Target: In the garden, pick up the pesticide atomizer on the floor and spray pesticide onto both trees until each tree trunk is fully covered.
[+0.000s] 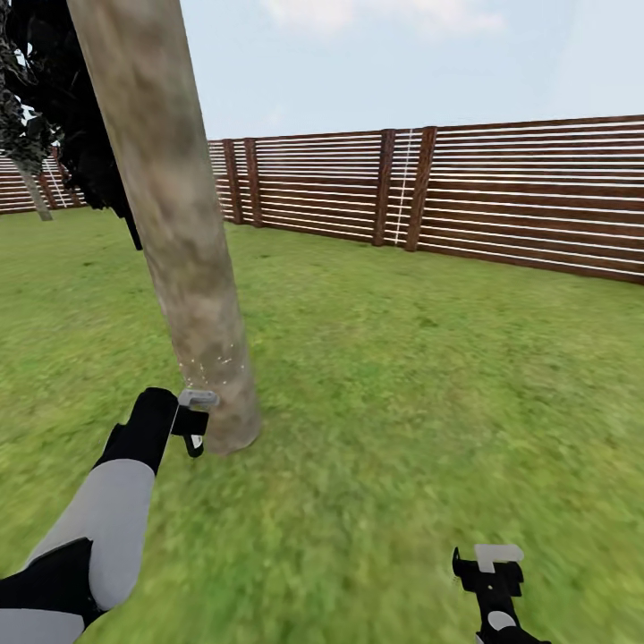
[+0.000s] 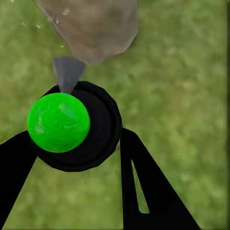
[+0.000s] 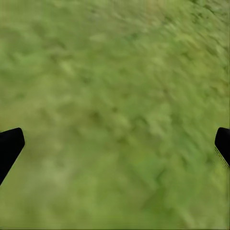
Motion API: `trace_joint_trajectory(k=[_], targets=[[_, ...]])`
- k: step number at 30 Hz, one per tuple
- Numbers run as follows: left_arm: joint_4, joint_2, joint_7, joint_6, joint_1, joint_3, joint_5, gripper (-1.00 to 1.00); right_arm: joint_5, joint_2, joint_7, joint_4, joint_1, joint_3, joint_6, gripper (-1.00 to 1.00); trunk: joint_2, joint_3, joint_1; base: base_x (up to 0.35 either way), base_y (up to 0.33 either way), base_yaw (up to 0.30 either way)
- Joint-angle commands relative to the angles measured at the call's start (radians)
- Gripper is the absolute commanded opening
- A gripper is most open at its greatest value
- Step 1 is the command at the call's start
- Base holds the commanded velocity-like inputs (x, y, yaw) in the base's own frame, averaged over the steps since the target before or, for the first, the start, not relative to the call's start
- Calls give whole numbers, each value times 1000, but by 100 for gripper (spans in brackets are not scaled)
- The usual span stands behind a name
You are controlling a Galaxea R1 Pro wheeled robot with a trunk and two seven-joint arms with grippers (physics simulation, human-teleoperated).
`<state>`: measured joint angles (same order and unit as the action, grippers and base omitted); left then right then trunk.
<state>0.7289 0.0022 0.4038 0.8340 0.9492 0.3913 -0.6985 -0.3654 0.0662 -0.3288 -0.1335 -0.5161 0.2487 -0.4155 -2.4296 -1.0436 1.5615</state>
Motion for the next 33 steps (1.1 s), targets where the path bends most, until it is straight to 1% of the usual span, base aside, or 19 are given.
trace_joint_trajectory(k=[1,8,10,12,13,15,16,19,21,22,24,25,26,27,28,30,33], targets=[[1,-1,10,2,1,4,-10,-100,-10,0,-3,2,-1,8,-3,100,0,-1,0,182,-220,0],[-13,4,10,2,-9,5,-11,-100,-10,0,-3,2,-1,8,-3,100,0,-1,0,60,-259,0],[-14,14,10,1,-9,5,-13,-100,-10,0,-3,2,-1,8,-3,100,0,-1,0,-24,-273,0],[-15,29,8,-1,-26,6,-17,-100,-10,0,-3,2,-1,8,-3,100,0,-1,0,-118,-265,0],[-15,41,8,-2,-40,5,-16,-100,-10,0,-3,2,-1,8,-3,100,0,-1,0,-173,-244,0],[-16,52,7,-5,-68,5,-14,-100,-10,0,-3,2,-1,8,-3,100,0,-1,0,-205,-222,0],[-17,53,7,-6,-84,5,-14,-100,-10,0,-3,2,-1,8,-3,100,0,-1,0,-161,-141,0],[-17,46,4,-7,-95,5,-14,-100,-10,0,-2,2,-1,8,-3,100,0,-1,0,-51,-44,0],[-22,41,-36,-8,-98,10,-11,-100,-10,-1,3,2,-1,8,-3,100,0,-1,0,-8,-7,0],[-33,41,-53,-8,-101,21,-10,-100,-10,-2,13,2,-1,8,-3,100,0,-1,0,-2,-2,0],[-47,41,-66,-10,-103,54,-10,-100,-10,-1,56,2,-1,8,-2,100,0,-1,0,-1,-1,0],[-49,42,-69,-16,-104,74,-10,-100,-10,0,105,1,-1,8,-2,100,0,-1,0,0,0,26],[-48,45,-72,-36,-104,86,-11,-100,-8,1,172,-1,-1,9,-2,100,0,-2,0,0,0,76],[-49,47,-74,-52,-104,91,-13,-100,-7,1,212,-2,-1,9,-2,100,0,-3,0,0,0,89],[-52,48,-75,-61,-104,93,-14,-100,-6,2,234,-2,-1,10,-2,100,0,-3,0,25,-6,51],[-57,50,-78,-70,-105,94,-16,-100,-6,3,253,-3,-1,9,-2,100,0,-3,0,151,-94,17],[-60,50,-134,-71,-106,94,-11,-100,-6,4,255,-3,-1,9,-2,100,0,-3,0,228,-156,2]])
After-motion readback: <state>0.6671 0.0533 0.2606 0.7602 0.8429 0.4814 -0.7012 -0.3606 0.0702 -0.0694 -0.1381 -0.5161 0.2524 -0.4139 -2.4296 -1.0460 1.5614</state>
